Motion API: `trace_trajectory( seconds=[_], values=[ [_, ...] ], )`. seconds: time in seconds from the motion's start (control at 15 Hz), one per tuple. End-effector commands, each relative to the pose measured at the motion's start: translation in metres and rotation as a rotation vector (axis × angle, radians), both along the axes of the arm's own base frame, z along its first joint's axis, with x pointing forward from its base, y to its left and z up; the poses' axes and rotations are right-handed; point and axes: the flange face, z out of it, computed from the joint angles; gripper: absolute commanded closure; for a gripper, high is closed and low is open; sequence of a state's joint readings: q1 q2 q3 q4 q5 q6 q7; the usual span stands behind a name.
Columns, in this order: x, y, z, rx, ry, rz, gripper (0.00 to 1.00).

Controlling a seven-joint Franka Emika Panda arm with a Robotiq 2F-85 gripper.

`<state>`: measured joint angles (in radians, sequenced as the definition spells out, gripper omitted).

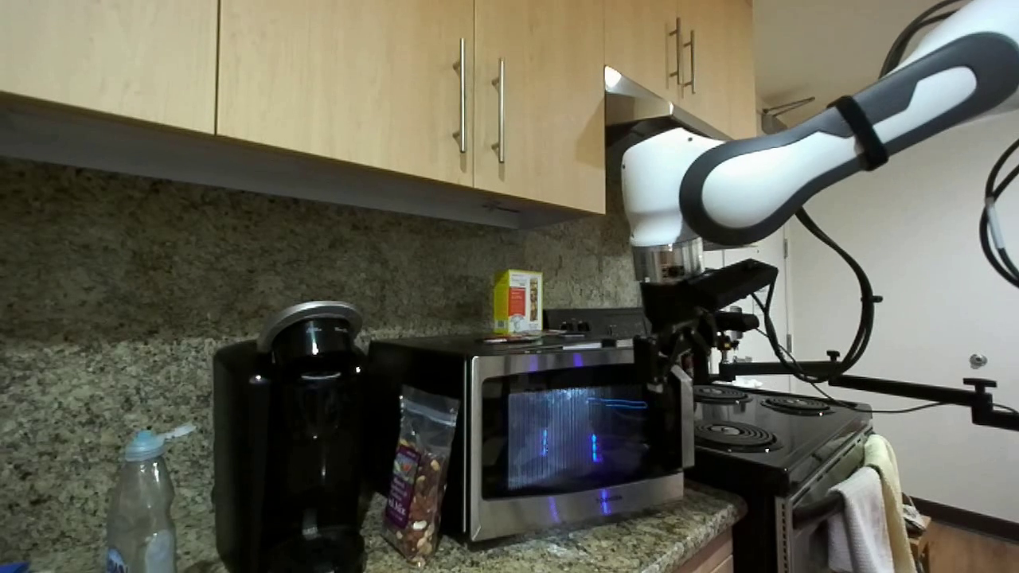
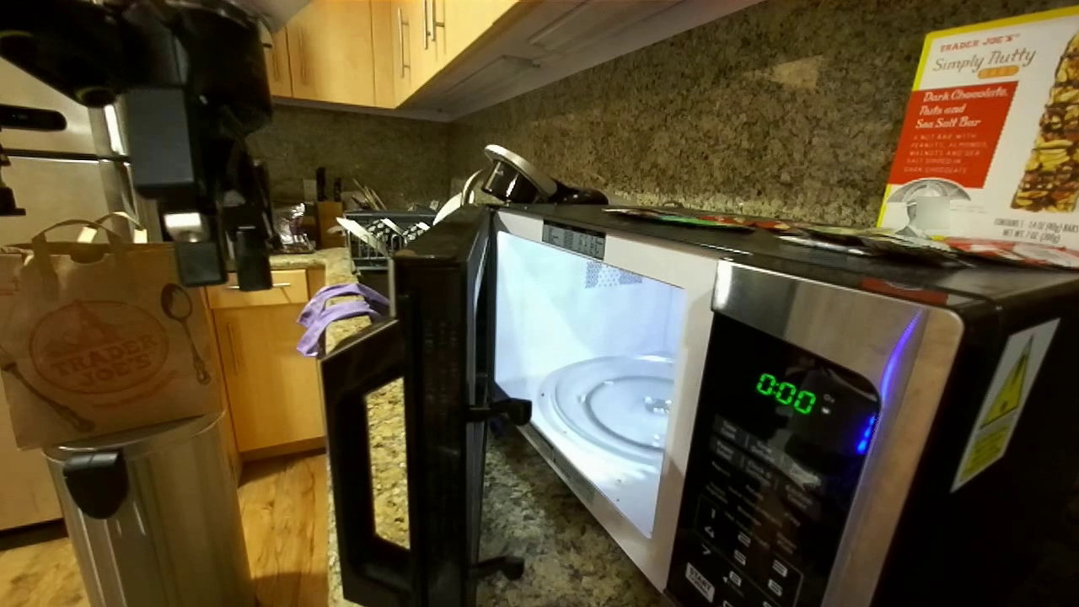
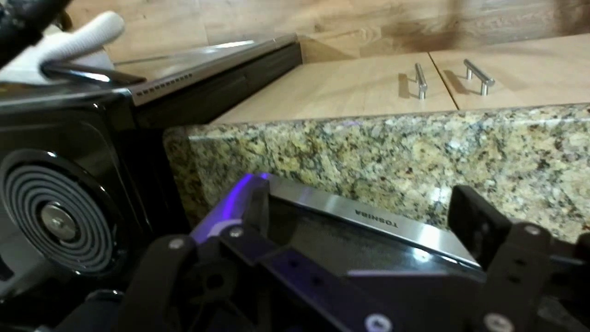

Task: Close the microwave door

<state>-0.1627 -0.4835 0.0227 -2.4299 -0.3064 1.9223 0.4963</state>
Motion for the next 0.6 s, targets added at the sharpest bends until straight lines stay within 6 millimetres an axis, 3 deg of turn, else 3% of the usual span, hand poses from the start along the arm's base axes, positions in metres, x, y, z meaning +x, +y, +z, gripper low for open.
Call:
trace_trajectory(
  seconds=[0.0, 0.13, 0.47, 0.53],
  values=[
    [-0.011, -0.026, -0.001, 0.050, 0.125, -0.143, 0.00],
    [-0.020, -0.041, -0.003, 0.078, 0.193, -0.216, 0.00],
    [-0.026, -0.044, -0.006, 0.105, 0.206, -0.210, 0.00],
    [-0.023, -0.042, -0.002, 0.106, 0.263, -0.319, 0.00]
  ],
)
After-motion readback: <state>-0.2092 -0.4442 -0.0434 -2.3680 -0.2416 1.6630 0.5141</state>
